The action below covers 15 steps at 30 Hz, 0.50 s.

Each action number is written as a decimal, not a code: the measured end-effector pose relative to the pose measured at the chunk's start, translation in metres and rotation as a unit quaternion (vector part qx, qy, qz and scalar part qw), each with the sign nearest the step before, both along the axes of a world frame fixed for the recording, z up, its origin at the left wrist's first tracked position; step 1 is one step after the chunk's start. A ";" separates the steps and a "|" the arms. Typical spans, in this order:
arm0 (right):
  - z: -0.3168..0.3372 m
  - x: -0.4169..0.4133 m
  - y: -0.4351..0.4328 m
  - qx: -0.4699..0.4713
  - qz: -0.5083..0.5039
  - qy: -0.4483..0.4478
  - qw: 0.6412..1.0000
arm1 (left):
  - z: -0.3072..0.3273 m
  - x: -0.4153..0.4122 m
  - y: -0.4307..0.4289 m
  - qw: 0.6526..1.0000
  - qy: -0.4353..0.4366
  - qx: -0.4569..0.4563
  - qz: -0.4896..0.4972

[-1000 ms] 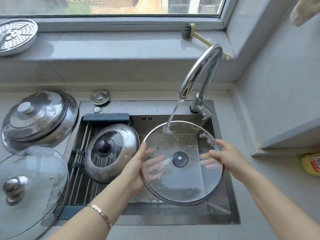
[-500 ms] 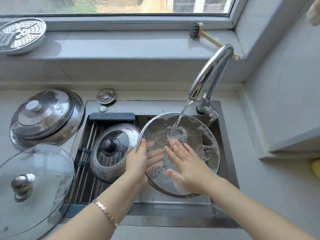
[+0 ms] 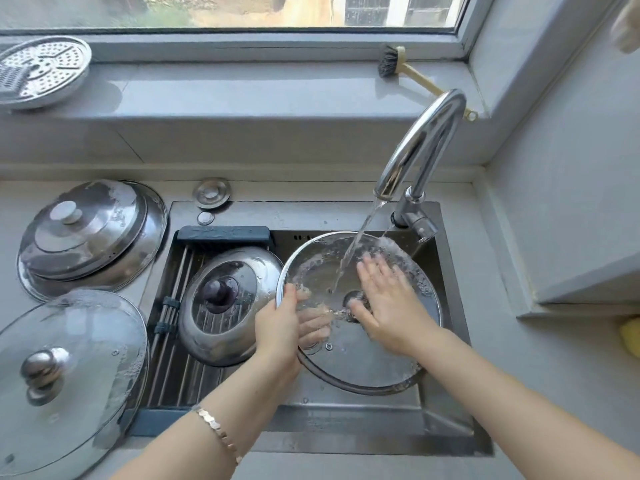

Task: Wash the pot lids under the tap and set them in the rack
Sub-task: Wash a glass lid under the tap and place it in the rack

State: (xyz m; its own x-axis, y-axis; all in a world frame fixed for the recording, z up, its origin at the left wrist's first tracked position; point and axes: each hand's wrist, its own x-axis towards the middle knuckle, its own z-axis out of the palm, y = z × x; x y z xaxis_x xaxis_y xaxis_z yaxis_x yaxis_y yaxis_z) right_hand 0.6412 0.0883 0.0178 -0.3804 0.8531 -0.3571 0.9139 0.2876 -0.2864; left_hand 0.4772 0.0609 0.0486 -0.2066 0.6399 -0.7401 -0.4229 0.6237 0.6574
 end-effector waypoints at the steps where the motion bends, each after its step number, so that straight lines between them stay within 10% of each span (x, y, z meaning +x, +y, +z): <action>1: 0.000 -0.007 -0.003 -0.008 0.027 0.023 0.999 | 0.000 0.001 0.000 1.000 0.008 0.001 0.000; 4: 0.003 -0.026 -0.017 -0.018 0.150 0.066 0.986 | -0.001 0.004 -0.003 0.999 0.042 0.004 -0.007; 8: -0.001 -0.012 0.001 0.027 0.015 0.029 0.999 | 0.003 0.004 -0.005 1.000 0.012 -0.005 -0.010; 15: 0.004 -0.041 0.004 0.059 0.089 0.120 0.987 | 0.008 0.012 -0.008 0.998 0.051 -0.002 -0.028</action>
State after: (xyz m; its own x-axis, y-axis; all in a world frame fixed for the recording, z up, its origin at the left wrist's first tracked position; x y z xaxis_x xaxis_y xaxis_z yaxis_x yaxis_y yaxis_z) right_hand 0.6006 0.0921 0.0219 -0.5898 0.7953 -0.1403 0.7553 0.4818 -0.4442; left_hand 0.4892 0.0527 0.0566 -0.2443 0.6502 -0.7194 -0.3187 0.6469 0.6928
